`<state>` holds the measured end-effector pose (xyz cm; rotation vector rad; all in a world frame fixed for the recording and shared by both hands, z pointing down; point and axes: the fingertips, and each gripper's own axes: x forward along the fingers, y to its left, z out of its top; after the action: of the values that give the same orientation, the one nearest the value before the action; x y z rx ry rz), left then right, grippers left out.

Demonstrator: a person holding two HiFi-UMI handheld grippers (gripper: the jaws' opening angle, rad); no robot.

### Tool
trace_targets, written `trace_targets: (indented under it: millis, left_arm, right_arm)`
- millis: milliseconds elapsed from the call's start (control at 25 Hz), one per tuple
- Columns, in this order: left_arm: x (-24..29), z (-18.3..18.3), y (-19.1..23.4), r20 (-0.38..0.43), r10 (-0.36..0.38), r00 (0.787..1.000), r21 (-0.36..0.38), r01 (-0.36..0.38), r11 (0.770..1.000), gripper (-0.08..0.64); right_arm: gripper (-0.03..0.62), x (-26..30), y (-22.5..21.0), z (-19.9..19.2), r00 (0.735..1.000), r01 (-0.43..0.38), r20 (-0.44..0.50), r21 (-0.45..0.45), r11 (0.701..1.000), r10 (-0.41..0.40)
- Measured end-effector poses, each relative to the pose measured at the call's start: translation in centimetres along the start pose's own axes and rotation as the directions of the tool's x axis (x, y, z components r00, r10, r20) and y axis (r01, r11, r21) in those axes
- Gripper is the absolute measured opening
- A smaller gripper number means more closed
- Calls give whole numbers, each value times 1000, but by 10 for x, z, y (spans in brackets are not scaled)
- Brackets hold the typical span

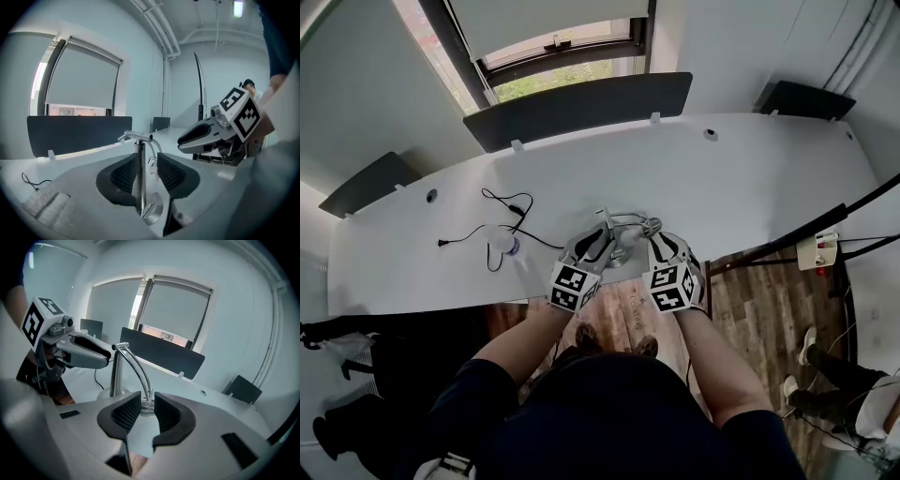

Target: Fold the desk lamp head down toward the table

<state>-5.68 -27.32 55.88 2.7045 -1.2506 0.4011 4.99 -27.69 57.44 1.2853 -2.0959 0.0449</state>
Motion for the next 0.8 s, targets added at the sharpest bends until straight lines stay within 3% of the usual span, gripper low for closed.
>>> trace_targets:
  millis: [400, 640, 800]
  left_arm:
    - [-36, 62, -86, 99, -176, 979, -5, 177, 984, 121]
    - [-47, 120, -142, 188, -301, 935, 19, 302, 953, 44]
    - [-51, 139, -174, 199, -382, 902, 51, 380, 924, 6]
  right_arm:
    - [58, -89, -11, 13, 992, -59, 122, 157, 986, 40]
    - [29, -145, -25, 34, 964, -104, 264, 272, 957, 30]
    - [18, -175, -34, 43, 943, -111, 334, 321, 941, -3]
